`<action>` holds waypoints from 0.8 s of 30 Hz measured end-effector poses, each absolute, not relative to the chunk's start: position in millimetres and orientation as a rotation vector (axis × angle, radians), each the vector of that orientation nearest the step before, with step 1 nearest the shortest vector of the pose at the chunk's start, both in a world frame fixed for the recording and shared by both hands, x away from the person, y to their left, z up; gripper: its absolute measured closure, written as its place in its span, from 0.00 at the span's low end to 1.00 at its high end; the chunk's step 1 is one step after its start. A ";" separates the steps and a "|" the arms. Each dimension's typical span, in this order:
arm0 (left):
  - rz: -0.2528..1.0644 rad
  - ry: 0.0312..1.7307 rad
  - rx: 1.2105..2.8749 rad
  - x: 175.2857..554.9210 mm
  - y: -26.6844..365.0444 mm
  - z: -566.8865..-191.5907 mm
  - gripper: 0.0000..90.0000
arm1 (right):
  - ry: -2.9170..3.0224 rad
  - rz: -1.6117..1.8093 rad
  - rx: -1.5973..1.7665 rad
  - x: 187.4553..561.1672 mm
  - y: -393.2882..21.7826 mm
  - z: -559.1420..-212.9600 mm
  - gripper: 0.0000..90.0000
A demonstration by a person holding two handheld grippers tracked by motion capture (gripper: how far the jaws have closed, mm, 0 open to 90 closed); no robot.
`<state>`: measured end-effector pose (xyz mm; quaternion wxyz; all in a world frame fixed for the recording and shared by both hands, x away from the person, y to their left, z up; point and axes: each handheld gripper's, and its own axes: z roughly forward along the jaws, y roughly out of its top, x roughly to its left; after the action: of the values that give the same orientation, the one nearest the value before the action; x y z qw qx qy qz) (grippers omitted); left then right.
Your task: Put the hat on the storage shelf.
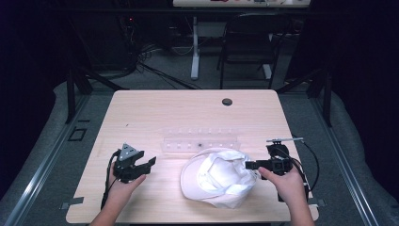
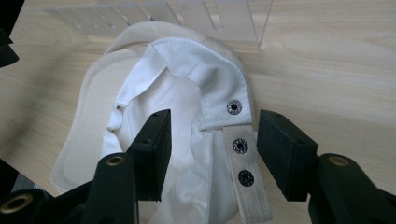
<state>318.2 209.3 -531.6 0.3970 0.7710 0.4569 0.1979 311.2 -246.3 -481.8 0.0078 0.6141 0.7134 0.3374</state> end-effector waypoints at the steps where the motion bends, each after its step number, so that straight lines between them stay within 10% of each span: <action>1: 0.502 1.156 1.955 318.2 208.7 -531.9 0.48 | 2.245 1.044 1.921 312.4 -245.8 -484.0 0.50; 24: 0.494 1.139 1.978 317.1 203.8 -534.5 0.48 | 2.335 0.996 2.021 327.3 -236.7 -520.3 0.47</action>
<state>317.1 203.8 -534.5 0.3923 0.7790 0.4487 0.1947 327.3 -236.7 -520.3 -0.0513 0.6220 0.7187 0.3067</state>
